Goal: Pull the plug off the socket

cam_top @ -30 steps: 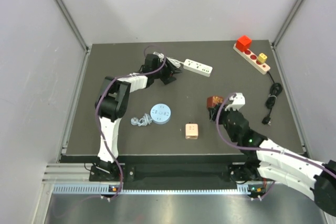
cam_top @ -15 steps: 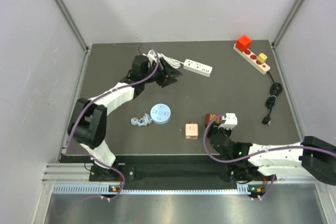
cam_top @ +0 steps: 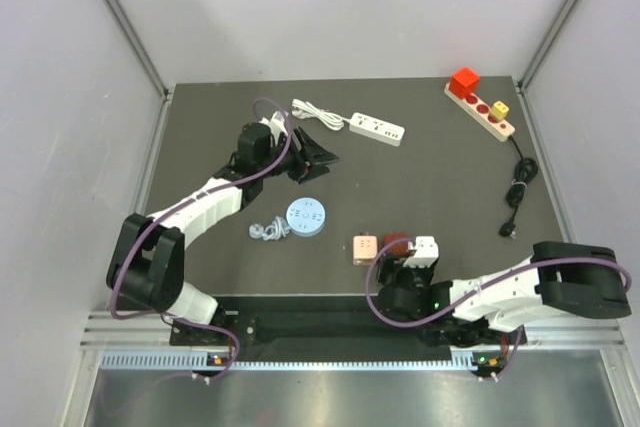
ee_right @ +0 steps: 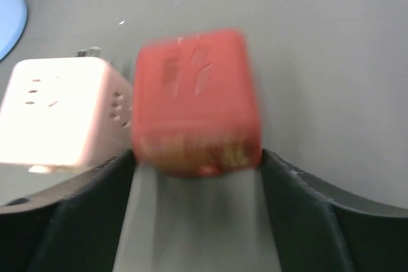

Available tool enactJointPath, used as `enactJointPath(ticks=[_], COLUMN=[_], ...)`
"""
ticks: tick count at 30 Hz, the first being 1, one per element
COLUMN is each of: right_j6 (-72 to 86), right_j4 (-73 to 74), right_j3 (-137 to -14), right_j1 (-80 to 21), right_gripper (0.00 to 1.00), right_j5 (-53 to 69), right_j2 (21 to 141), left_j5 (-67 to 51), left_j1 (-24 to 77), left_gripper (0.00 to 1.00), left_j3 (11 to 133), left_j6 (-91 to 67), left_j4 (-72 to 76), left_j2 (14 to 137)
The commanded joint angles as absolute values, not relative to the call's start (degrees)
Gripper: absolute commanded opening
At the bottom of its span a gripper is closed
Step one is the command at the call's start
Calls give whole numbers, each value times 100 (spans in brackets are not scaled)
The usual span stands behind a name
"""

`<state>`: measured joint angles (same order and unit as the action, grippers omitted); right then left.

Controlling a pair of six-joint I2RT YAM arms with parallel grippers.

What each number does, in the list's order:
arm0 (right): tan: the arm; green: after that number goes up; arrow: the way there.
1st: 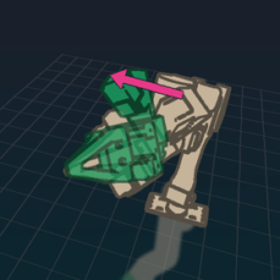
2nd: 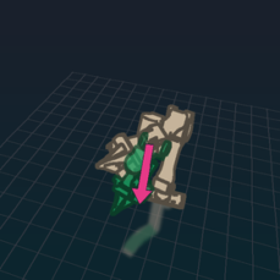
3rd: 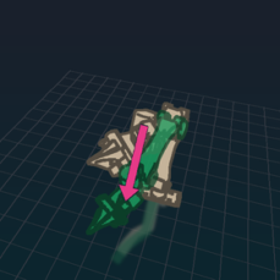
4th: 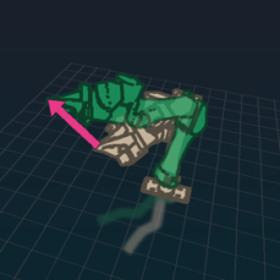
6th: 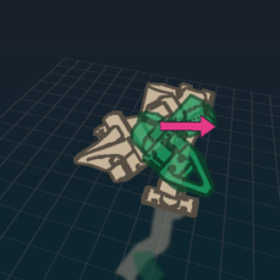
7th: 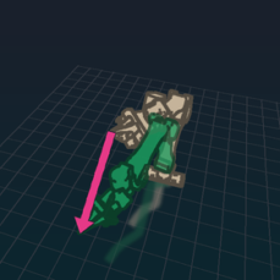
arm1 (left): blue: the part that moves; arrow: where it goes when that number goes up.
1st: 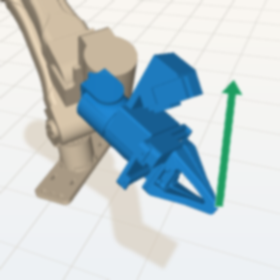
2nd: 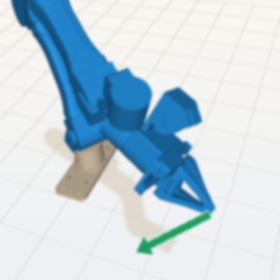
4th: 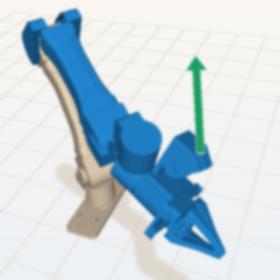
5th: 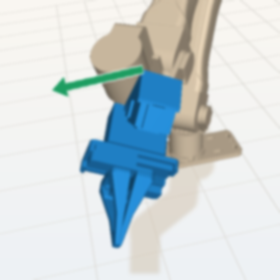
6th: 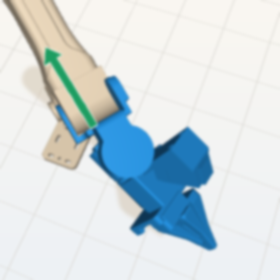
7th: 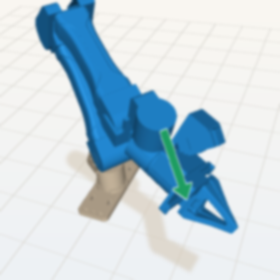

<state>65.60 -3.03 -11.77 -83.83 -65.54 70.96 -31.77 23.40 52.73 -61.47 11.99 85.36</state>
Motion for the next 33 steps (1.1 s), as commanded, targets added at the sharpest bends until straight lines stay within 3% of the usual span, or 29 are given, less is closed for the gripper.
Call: enactJointPath(ticks=[1,7,8,14,18,22,27,33], right_j6=[7768,7839,7909,7990,6674,4918,3519,2235], right_j4=[1202,2327,2782,4437,4237,3781,3376,2480], right_j3=[-1686,-2056,-2248,-3207,-3655,-4278,-5297,-6685], right_j1=[-8613,-8605,-8613,-8166,-6476,-4978,-2608,-1021], right_gripper=[82,92,97,100,100,100,100,100], right_j5=[-6689,-6443,-6416,-5942,-4716,-4254,-3491,-3138], right_j2=[7102,6435,6242,5696,5318,5220,6273,8066], left_j5=[-3322,-3383,-3410,-3489,-3524,-3735,-3578,-3726], left_j1=[2347,2355,2355,2355,2391,2408,2487,2777], left_gripper=[63,63,63,63,63,63,63,63], left_j3=[5195,5256,5265,5212,5107,5194,5089,5308], left_j6=[-6231,-6170,-6126,-5915,-5854,-5644,-5695,-5722], left_j4=[1635,1486,1459,1213,1239,1117,1344,1529], left_j2=[8271,8078,8051,7866,7779,7822,7813,8208])
